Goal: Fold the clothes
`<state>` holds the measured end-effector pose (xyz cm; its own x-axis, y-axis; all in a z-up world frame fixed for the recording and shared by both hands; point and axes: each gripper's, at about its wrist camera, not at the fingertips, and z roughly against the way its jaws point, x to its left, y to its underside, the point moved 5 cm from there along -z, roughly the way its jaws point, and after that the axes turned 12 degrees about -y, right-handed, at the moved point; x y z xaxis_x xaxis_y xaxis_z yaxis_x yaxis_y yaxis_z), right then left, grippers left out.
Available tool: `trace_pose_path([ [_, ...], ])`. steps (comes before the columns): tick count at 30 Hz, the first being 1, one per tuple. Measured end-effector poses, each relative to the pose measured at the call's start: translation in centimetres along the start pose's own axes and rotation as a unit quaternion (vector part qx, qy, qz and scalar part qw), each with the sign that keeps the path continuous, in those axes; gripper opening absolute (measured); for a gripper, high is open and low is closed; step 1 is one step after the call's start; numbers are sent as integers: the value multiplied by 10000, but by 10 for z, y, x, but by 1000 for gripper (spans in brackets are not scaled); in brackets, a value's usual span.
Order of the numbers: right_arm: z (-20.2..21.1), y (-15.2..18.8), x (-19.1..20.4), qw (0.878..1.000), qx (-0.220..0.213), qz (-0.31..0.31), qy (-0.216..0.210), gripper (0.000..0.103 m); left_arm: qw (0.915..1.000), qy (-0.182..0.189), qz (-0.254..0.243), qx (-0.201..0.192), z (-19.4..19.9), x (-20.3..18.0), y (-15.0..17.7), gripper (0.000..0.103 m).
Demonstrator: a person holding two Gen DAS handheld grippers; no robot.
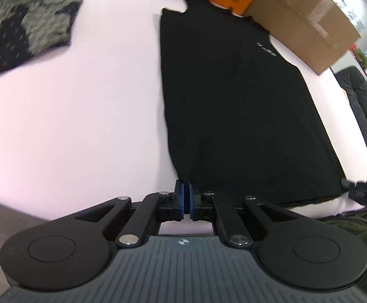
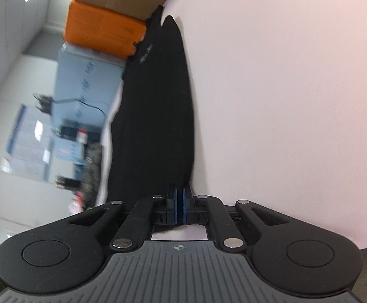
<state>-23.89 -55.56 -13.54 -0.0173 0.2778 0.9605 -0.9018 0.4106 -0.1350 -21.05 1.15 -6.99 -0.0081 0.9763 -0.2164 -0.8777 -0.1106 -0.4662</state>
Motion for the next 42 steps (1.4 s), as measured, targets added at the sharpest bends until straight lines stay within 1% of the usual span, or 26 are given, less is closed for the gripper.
trace_pose_path([
  [2,-4,-1,-2,9986,-105,-278,-426,4,9996,150,120,-187,6,2,-8,3],
  [4,-8,-6,-2,9947,-286,-478,-870,4,9988,206,215,-401,11,2,-21,3],
  [7,-16,-24,3,9861,-634,-635,-1397,4,9969,267,337,-658,16,4,-42,3],
  [9,-24,-39,8,9793,-843,-692,-1703,4,9959,283,303,-809,17,4,-60,3],
  [13,-50,-83,19,9682,-1148,-630,-2131,4,9936,288,180,-1079,12,1,-106,3],
  [15,-65,-112,26,9652,-1268,-493,-2235,4,9922,301,105,-1203,6,-4,-134,3],
  [17,-82,-141,30,9637,-1406,-363,-2239,4,9897,316,-34,-1394,-2,-15,-168,3],
  [19,-96,-169,30,9628,-1647,-297,-2122,5,9870,269,-91,-1579,-15,-25,-203,3],
  [20,-101,-182,28,9613,-1795,-323,-2065,6,9863,221,-43,-1635,-24,-30,-221,4],
  [21,-105,-194,26,9599,-1949,-364,-1980,9,9867,129,117,-1617,-34,-31,-236,5],
  [22,-107,-203,22,9592,-2150,-386,-1794,26,9870,25,305,-1579,-44,-31,-250,8],
  [23,-107,-210,20,9584,-2326,-417,-1598,42,9876,-44,519,-1483,-53,-30,-262,20],
  [24,-107,-216,19,9578,-2432,-465,-1457,64,9881,-47,733,-1354,-60,-28,-271,31],
  [25,-107,-221,20,9576,-2494,-485,-1359,64,9879,-32,866,-1286,-64,-26,-277,36],
  [26,-106,-223,24,9586,-2460,-440,-1363,64,9874,-39,899,-1306,-63,-26,-280,42],
  [27,-105,-225,28,9603,-2408,-375,-1355,65,9873,-69,826,-1356,-61,-26,-282,50],
  [28,-104,-226,34,9639,-2310,-262,-1301,66,9873,-104,728,-1409,-59,-26,-283,55],
  [29,-103,-227,39,9679,-2206,-151,-1198,66,9871,-139,631,-1462,-57,-26,-284,62],
  [31,-102,-232,50,9739,-2035,38,-1002,69,9874,-183,442,-1508,-52,-26,-288,62],
  [33,-97,-239,64,9764,-1964,230,-865,71,9866,-234,296,-1586,-43,-25,-300,62],
  [35,-93,-249,82,9758,-1975,442,-827,72,9827,-289,193,-1818,-26,-26,-320,62],
  [37,-85,-263,108,9722,-2057,667,-896,74,9768,-290,64,-2119,-4,-29,-341,63],
  [38,-81,-269,121,9702,-2092,790,-938,77,9734,-287,-3,-2273,7,-31,-351,67],
  [39,-80,-275,136,9678,-2114,938,-999,79,9697,-284,-70,-2426,18,-32,-361,73],
  [41,-76,-285,164,9630,-2117,1234,-1124,82,9614,-278,-204,-2729,41,-35,-381,81],
  [42,-75,-288,177,9606,-2100,1389,-1177,85,9602,-282,-344,-2759,44,-37,-383,82],
])
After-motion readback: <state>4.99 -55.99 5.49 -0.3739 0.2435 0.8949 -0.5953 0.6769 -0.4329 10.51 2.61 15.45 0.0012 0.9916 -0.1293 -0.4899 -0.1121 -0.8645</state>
